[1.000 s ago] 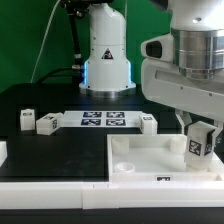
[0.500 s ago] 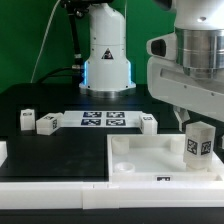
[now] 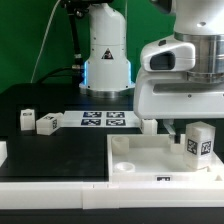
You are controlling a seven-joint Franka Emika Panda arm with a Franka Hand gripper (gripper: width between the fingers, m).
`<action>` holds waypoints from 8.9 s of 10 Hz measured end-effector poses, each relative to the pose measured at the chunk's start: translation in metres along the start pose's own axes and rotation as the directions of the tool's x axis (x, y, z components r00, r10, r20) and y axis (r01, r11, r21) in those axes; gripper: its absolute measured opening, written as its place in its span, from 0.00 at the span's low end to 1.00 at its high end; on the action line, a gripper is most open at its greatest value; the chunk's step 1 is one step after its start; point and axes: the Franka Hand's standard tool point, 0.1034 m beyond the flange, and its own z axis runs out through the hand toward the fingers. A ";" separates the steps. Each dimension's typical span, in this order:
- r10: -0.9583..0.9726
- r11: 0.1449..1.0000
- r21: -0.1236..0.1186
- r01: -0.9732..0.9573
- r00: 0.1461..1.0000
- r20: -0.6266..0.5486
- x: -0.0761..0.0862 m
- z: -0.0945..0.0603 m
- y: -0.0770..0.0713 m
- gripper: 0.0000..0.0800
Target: Assemble one leg
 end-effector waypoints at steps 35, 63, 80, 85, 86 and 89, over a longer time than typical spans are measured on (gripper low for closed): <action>-0.368 0.929 -0.036 0.367 0.929 -0.024 0.004 0.000 0.003 0.58; -0.314 0.949 -0.031 0.313 0.949 -0.038 0.007 0.003 0.006 0.66; 0.681 0.733 0.029 -0.680 0.732 -0.033 0.007 0.003 0.008 0.76; -0.085 0.996 -0.022 0.084 0.994 -0.063 0.009 0.005 0.006 0.81; -0.219 0.976 -0.037 0.217 0.974 -0.064 0.010 0.004 0.008 0.81; -0.424 0.906 -0.052 0.421 0.904 -0.054 0.011 0.004 0.011 0.80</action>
Offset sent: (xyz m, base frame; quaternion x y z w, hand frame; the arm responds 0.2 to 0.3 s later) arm 0.0000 0.0000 0.0000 0.0000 0.0000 -0.0899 0.9960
